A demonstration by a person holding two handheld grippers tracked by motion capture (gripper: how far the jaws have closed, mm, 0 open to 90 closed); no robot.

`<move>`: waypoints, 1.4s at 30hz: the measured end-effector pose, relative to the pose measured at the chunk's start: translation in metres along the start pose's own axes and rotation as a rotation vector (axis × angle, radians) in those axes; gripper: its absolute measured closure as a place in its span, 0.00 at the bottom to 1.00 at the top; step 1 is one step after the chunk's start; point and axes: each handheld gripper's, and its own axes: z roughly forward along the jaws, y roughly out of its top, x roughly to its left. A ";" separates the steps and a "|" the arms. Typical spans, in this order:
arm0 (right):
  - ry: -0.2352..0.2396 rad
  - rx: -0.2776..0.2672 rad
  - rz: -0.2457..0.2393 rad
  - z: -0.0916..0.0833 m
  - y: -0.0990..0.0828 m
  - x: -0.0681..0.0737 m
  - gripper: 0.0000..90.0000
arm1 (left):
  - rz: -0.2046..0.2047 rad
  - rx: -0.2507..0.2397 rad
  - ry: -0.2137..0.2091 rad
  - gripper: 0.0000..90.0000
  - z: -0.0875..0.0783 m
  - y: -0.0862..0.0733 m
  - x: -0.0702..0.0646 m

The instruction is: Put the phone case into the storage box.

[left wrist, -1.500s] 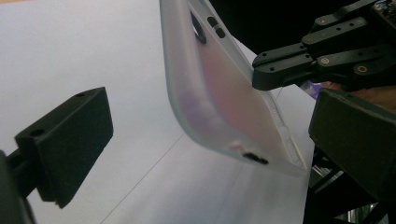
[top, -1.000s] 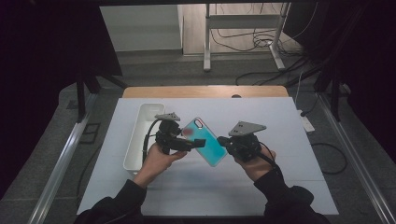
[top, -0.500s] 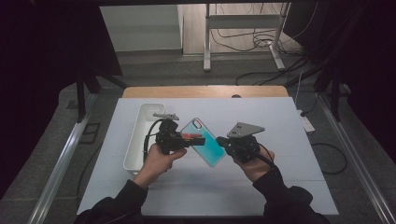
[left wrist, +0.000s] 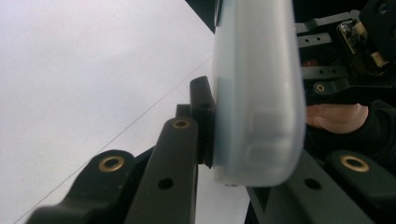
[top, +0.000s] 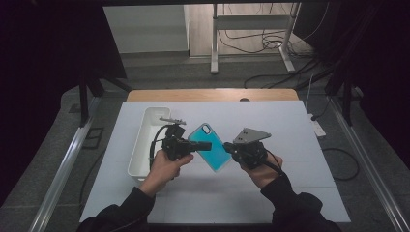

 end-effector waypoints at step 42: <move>0.338 0.011 0.162 0.010 -0.009 -0.020 0.00 | 0.244 0.101 0.019 0.95 -0.009 0.001 -0.005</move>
